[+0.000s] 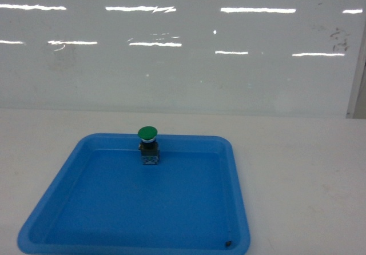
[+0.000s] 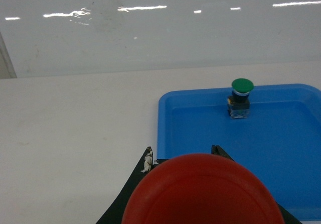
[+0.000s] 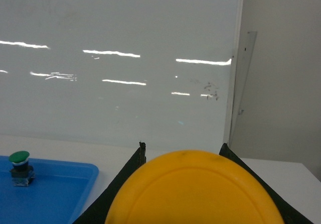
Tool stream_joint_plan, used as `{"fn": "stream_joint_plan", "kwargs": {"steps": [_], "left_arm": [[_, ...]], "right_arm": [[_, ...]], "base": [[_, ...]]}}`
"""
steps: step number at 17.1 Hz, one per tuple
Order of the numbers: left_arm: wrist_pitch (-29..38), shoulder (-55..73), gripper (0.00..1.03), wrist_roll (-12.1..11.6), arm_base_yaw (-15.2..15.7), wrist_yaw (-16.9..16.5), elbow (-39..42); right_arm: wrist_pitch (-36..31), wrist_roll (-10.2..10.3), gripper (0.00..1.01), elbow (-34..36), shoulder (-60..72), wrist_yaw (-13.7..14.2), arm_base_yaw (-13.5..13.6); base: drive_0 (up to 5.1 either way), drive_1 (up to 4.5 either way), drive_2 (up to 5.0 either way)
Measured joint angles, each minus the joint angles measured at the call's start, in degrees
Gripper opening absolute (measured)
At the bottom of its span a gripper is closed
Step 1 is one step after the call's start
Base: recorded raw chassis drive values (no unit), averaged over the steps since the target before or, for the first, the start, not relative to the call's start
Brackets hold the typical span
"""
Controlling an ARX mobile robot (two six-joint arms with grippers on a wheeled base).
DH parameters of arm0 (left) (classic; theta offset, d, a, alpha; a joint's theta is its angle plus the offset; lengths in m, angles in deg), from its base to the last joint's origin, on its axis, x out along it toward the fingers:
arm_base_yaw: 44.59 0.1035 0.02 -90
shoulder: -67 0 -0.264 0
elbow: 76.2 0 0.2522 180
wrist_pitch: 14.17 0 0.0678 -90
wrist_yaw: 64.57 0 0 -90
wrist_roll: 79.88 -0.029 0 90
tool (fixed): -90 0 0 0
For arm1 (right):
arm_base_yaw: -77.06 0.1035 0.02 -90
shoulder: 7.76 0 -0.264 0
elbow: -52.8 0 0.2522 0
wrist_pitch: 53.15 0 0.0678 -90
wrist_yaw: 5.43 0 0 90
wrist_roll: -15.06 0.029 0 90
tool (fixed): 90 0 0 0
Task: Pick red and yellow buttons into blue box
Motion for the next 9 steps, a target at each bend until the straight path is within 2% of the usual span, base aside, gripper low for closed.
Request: {"fn": "stream_joint_plan", "kwargs": {"steps": [9], "left_arm": [[0.02, -0.04, 0.26, 0.0, 0.0, -0.02, 0.0]], "right_arm": [[0.09, 0.0, 0.39, 0.0, 0.0, 0.0, 0.0]], "base": [[5.0, -2.44, -2.4]]}}
